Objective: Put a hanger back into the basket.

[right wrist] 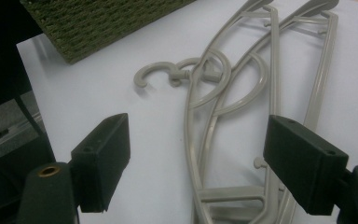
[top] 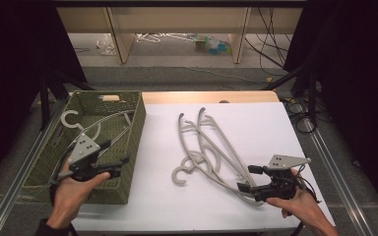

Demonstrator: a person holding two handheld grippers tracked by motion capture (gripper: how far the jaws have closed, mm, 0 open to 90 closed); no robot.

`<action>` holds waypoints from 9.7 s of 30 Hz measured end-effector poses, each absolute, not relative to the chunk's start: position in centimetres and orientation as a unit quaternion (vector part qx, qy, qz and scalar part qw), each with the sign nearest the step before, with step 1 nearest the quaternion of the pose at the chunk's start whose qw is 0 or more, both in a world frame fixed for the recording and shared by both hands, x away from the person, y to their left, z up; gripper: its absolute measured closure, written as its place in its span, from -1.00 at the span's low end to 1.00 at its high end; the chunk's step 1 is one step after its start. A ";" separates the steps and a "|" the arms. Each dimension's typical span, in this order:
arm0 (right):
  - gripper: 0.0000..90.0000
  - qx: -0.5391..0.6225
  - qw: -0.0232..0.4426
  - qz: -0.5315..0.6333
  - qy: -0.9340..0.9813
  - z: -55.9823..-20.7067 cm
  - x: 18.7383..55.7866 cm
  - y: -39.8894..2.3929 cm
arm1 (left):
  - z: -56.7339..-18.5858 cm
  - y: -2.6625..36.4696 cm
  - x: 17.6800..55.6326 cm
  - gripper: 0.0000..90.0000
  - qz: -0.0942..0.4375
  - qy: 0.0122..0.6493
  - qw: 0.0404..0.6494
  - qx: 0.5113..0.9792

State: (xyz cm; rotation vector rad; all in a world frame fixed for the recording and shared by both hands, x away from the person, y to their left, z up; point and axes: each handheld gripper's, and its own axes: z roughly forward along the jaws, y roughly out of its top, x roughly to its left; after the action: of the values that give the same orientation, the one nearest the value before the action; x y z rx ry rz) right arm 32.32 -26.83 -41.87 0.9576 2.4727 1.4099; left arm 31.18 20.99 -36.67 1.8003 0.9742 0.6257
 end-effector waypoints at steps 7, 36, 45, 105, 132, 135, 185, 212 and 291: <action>-0.48 0.316 0.075 0.469 0.821 -41.9 32.3 -26.6 | -37.7 17.3 29.0 -0.52 0.237 0.365 0.494 0.752; -0.44 0.298 0.086 0.400 0.862 -44.7 33.7 -22.3 | -43.7 14.8 27.7 -0.58 0.220 0.316 0.493 0.780; -0.39 0.295 0.082 0.372 0.876 -45.5 34.8 -20.9 | -43.5 15.1 27.8 -0.58 0.224 0.317 0.501 0.774; 0.81 0.254 0.054 0.304 0.917 -43.8 35.2 -18.9 | -44.3 15.4 28.5 -0.50 0.241 0.293 0.471 0.796; 0.81 0.216 -0.021 0.390 0.895 -40.0 33.2 -23.0 | -44.5 12.1 32.1 -0.49 0.257 0.238 0.469 0.811; 0.81 0.213 -0.023 0.391 0.895 -39.9 33.1 -23.1 | -44.6 12.0 32.1 -0.49 0.258 0.230 0.466 0.814; 0.80 0.165 -0.031 0.401 0.901 -39.2 32.8 -23.8 | -43.3 7.1 34.5 0.58 0.267 -0.080 0.377 0.883; -0.22 0.322 0.141 0.495 0.794 -36.3 34.2 -29.1 | -39.5 7.1 35.2 0.77 0.263 0.068 0.369 0.889; -0.49 0.319 0.066 0.450 0.832 -41.4 32.4 -26.3 | -33.4 36.9 38.7 0.77 0.258 0.400 0.316 0.821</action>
State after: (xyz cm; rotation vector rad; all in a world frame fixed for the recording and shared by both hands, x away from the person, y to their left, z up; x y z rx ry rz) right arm 32.38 -26.32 -41.45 0.9612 2.5092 1.3574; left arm 38.72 36.91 -33.36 2.1604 1.0537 0.6782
